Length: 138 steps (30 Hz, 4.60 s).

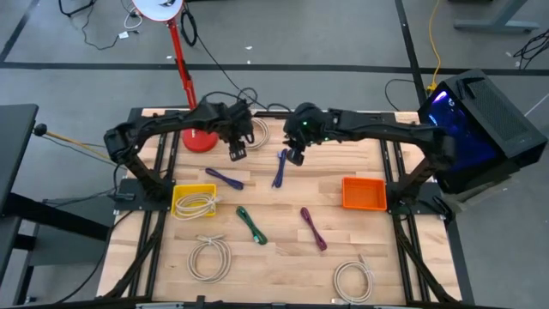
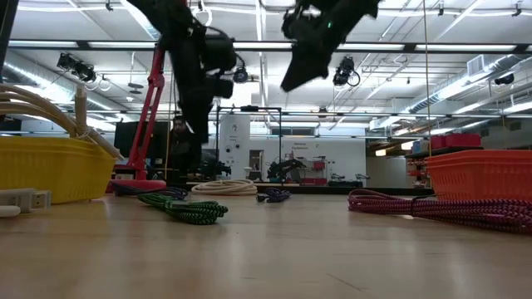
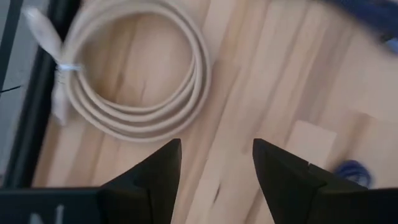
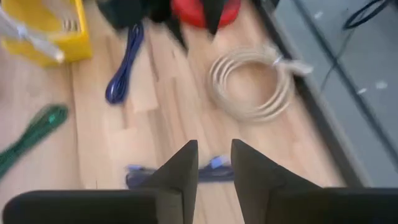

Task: Pick & Place USB Port
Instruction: Put the light brown HDMI cable into the yellow bin

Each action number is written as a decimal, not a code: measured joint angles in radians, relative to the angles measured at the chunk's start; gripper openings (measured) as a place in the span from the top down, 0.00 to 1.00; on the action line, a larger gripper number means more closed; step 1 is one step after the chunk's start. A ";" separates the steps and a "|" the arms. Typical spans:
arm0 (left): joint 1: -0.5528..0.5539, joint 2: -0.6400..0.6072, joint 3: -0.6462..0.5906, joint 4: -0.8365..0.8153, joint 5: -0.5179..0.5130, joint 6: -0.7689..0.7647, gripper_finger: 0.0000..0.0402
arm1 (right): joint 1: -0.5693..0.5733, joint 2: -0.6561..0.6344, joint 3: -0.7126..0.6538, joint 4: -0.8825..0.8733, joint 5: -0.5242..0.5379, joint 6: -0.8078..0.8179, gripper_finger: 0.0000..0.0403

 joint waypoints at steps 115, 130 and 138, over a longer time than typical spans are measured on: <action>-0.101 -0.249 0.225 -0.362 0.015 -0.098 0.49 | 0.048 0.452 0.575 -0.281 0.024 -0.175 0.65; -0.065 -0.244 -0.168 0.154 0.067 -0.068 0.55 | 0.000 0.218 0.577 -0.265 0.138 -0.120 0.65; -0.050 -0.131 -0.251 0.210 0.042 -0.053 0.55 | 0.037 0.161 0.577 -0.225 0.093 -0.084 0.65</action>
